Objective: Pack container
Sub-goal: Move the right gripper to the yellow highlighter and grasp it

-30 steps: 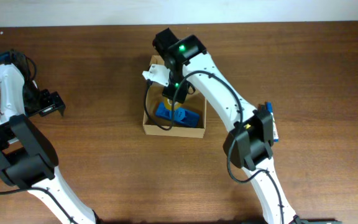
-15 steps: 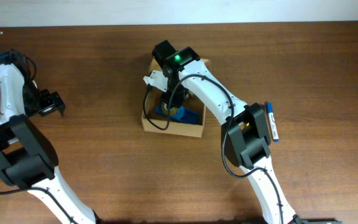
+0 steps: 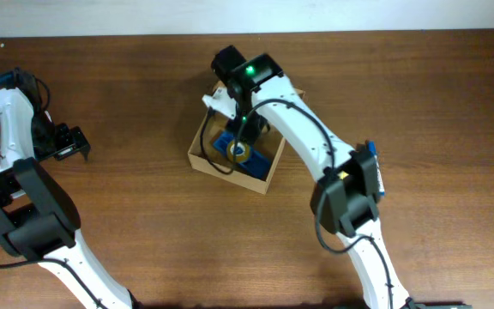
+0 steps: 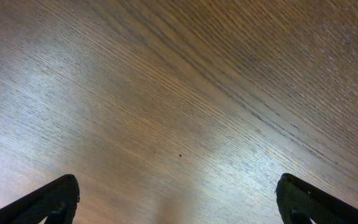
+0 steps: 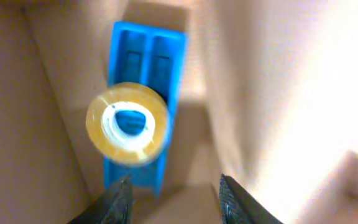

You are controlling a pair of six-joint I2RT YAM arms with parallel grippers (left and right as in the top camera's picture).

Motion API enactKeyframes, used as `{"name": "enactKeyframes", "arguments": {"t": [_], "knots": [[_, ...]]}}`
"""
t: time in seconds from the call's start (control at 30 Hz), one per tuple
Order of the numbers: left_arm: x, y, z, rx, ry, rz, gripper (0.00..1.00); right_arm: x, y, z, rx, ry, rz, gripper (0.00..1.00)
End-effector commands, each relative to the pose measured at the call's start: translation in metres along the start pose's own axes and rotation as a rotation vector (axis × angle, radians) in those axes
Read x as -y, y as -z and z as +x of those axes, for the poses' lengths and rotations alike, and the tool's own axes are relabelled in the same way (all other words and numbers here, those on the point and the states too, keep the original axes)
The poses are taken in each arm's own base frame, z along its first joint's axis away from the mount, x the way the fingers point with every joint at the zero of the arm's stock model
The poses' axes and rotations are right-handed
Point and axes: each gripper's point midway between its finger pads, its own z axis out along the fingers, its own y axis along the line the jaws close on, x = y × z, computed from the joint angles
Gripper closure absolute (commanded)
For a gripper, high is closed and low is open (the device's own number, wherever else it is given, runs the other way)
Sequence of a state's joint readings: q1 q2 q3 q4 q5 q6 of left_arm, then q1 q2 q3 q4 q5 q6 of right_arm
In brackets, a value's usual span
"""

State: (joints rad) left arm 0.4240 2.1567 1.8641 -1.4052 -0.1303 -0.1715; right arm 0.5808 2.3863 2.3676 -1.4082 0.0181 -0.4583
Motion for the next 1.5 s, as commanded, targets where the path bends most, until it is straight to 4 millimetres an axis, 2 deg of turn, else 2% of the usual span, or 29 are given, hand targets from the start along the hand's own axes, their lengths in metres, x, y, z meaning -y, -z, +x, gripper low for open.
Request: {"name": "enactKeyframes", "arguments": {"t": [0.0,0.13,0.2,0.33,0.47,0.5,0.57,0.63,0.7,0.8,0.93,1.03,1.2,1.47], "knots": [[0.0,-0.001,0.001,-0.005,-0.014,0.006,0.0,0.015,0.082,-0.006,0.132,-0.059,0.151,0.56],[0.0,-0.001,0.001,-0.006,-0.014,0.006,0.0,0.026,0.13,0.008,0.204,-0.102,0.217,0.55],[0.0,-0.001,0.001,-0.005,-0.014,0.006,0.0,0.033,0.143,0.019,0.213,-0.147,0.248,0.55],[0.0,-0.001,0.001,-0.005,-0.014,0.006,0.0,0.049,0.164,0.055,0.207,-0.245,0.332,0.56],[0.0,-0.001,0.001,-0.005,-0.014,0.006,0.0,0.061,0.172,0.106,0.188,-0.392,0.383,0.51],[0.0,-0.001,0.001,-0.005,-0.014,0.006,0.0,0.063,0.171,0.122,0.179,-0.476,0.377,0.49],[0.0,-0.001,0.001,-0.005,-0.014,0.006,0.0,0.062,0.161,0.15,0.133,-0.629,0.334,0.46],[0.0,-0.001,0.001,-0.005,-0.014,0.006,0.0,0.056,0.144,0.17,0.08,-0.77,0.247,0.45],[0.0,-0.001,0.001,-0.006,-0.014,0.006,0.0,0.051,0.119,0.18,0.043,-0.879,0.145,0.45],[0.0,-0.001,0.001,-0.005,-0.014,0.006,0.0,0.053,0.077,0.208,-0.045,-1.073,0.104,0.45],[0.0,-0.001,0.001,-0.006,-0.014,0.006,0.0,0.04,0.032,0.215,-0.039,-1.165,-0.067,0.45],[0.0,-0.001,0.001,-0.006,-0.014,0.006,0.0,0.037,0.009,0.227,-0.052,-1.237,-0.088,0.47],[0.0,-0.001,0.001,-0.006,-0.014,0.006,0.0,0.037,-0.008,0.229,-0.044,-1.25,-0.081,0.55],[0.0,-0.001,0.001,-0.005,-0.014,0.006,0.0,0.052,-0.032,0.243,-0.106,-1.273,0.025,0.55]]}}
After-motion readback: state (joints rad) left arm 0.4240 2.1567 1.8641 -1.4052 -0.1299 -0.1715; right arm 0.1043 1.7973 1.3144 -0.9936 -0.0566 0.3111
